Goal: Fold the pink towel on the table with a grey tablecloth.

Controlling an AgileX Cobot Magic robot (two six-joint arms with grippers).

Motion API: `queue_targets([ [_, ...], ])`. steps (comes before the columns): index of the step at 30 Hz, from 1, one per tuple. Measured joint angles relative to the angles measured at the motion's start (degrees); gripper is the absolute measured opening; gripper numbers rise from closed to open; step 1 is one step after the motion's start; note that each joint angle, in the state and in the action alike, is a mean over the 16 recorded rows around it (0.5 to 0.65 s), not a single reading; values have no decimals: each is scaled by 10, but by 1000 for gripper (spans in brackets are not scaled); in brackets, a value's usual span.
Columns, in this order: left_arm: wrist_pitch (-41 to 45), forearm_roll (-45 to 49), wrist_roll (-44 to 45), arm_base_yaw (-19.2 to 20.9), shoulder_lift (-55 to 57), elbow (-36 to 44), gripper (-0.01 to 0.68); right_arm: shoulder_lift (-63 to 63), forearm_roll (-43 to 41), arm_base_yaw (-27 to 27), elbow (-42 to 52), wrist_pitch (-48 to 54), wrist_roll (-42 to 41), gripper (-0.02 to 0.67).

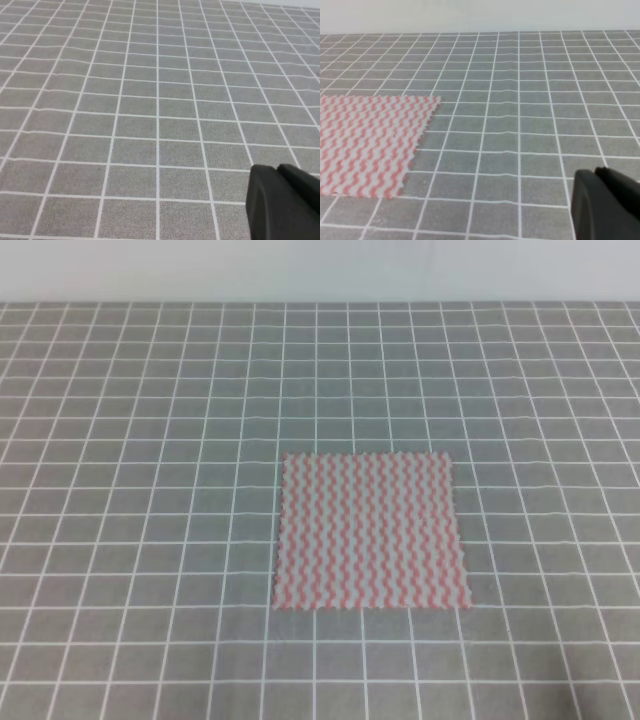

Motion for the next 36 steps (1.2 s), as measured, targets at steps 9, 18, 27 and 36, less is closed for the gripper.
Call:
queue_targets([
  [9, -2, 0, 0, 0, -3, 4, 0, -3, 18, 0, 0, -3, 0, -18],
  [18, -1, 0, 0, 0, 2, 2, 0, -4, 29, 0, 3, -5, 0, -18],
  [27, -1, 1, 0, 0, -1, 3, 0, -4, 55, 0, 5, -5, 0, -18],
  [36, -42, -110, -36, 0, -1, 3, 0, -5, 214, 0, 3, -2, 1, -18],
])
